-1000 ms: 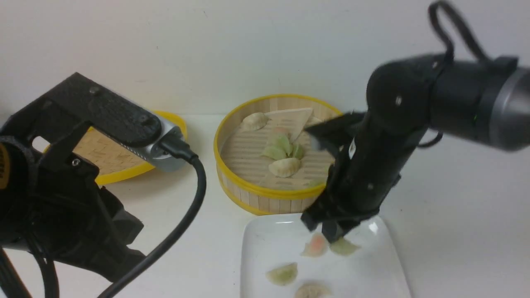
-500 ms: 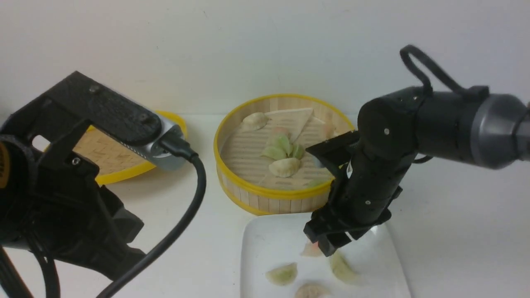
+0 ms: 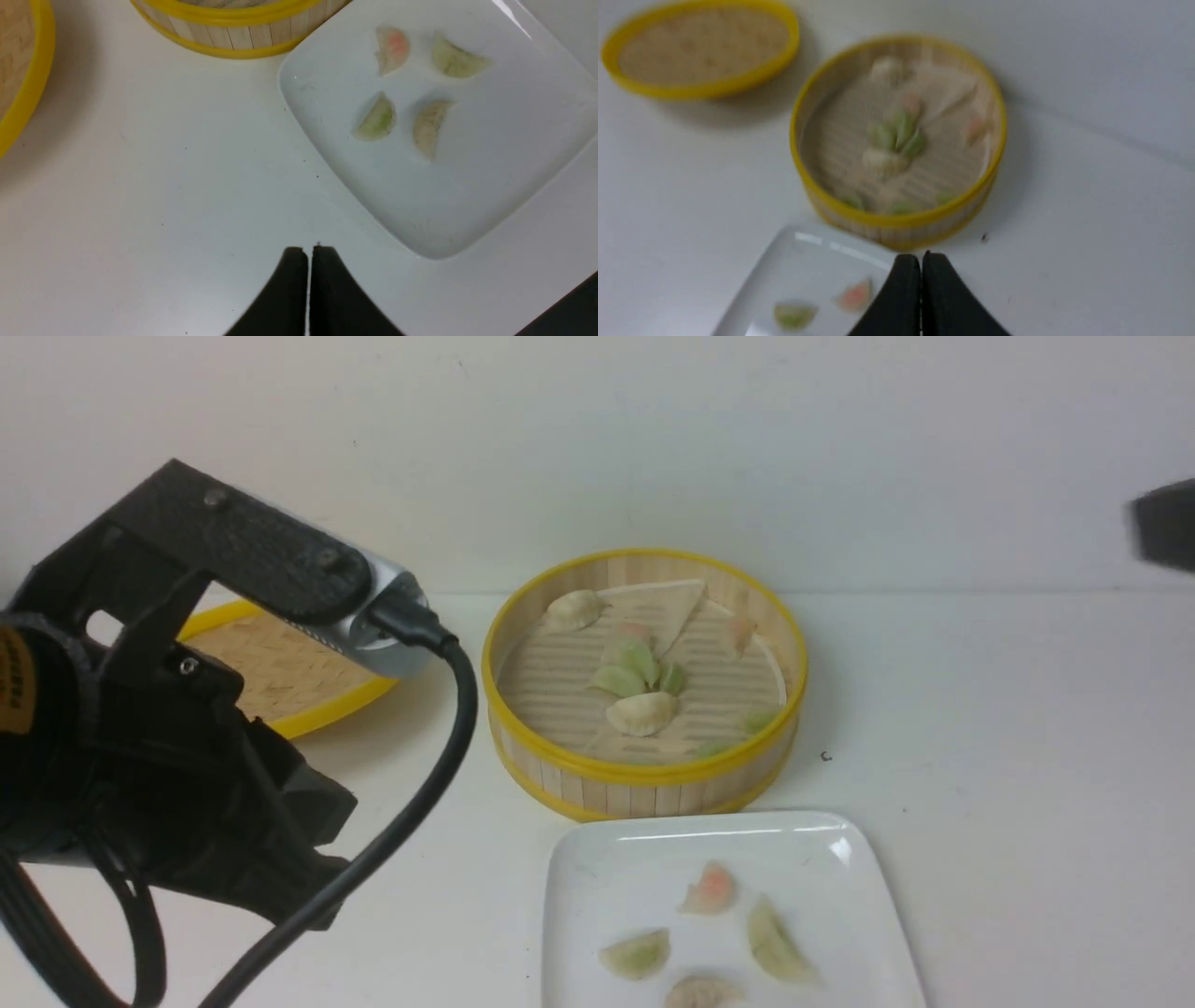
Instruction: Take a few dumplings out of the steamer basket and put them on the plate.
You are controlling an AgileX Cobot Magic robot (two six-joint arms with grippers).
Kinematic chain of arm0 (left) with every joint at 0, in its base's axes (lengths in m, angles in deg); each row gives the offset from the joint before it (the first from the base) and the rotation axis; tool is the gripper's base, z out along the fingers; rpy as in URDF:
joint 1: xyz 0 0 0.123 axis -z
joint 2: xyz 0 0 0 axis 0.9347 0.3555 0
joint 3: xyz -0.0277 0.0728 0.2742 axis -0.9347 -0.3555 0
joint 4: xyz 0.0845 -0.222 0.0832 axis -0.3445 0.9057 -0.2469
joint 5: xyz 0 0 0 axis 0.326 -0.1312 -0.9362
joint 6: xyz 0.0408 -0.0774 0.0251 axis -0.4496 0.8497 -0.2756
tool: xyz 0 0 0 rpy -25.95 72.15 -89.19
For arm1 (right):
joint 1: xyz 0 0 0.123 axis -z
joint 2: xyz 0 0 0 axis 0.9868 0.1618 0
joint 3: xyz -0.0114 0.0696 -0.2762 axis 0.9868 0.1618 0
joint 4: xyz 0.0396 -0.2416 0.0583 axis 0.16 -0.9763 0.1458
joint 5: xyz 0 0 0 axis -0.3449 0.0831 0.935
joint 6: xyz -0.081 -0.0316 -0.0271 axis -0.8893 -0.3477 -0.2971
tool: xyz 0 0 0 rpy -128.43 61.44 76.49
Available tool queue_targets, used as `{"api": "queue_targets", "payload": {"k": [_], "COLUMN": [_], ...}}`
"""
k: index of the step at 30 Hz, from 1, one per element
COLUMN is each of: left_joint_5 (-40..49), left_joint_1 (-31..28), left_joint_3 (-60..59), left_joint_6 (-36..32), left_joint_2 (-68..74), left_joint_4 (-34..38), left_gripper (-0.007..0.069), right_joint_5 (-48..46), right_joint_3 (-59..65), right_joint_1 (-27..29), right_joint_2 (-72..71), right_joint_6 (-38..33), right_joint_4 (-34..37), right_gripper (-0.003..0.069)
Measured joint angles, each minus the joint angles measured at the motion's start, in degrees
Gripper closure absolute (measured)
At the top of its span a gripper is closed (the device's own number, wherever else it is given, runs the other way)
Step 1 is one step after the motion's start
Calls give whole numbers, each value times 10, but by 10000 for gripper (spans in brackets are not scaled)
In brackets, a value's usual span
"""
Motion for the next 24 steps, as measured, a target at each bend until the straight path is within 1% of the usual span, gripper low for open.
{"api": "queue_targets", "payload": {"k": [4, 5, 6, 7, 10, 11, 12, 13, 14, 16, 18, 24], "left_joint_5": [-18, -19, -26, -34, -50, -63, -71, -74, -91, -102, -141, -244], "left_joint_1": [0, 0, 0, 0, 0, -1, -1, 0, 0, 0, 0, 0], "left_joint_3": [0, 0, 0, 0, 0, 0, 0, 0, -6, -9, -30, -136], "left_joint_6": [0, 0, 0, 0, 0, 1, 0, 0, 0, 0, 0, 0], "left_joint_2": [0, 0, 0, 0, 0, 1, -1, -1, -4, -9, -38, -175], "left_joint_4": [1, 1, 1, 1, 3, 6, 9, 12, 20, 22, 33, 45], "left_gripper": [631, 631, 631, 631, 631, 631, 631, 631, 631, 631, 631, 631], "right_joint_5": [156, 163, 217, 245, 287, 303, 304, 304, 301, 303, 309, 316], "right_joint_3": [172, 180, 232, 272, 331, 359, 367, 367, 376, 378, 379, 379], "right_joint_1": [0, 0, 0, 0, 0, 0, 0, 0, 0, 0, 0, 0], "right_joint_2": [-244, -254, -320, -372, -452, -480, -486, -486, -487, -487, -487, -488], "right_joint_6": [7, 9, 17, 24, 42, 67, 82, 86, 125, 142, 172, 186], "right_joint_4": [-20, -21, -33, -49, -91, -124, -144, -144, -170, -179, -194, -198], "right_gripper": [672, 672, 672, 672, 672, 673, 673, 673, 673, 673, 673, 673]}}
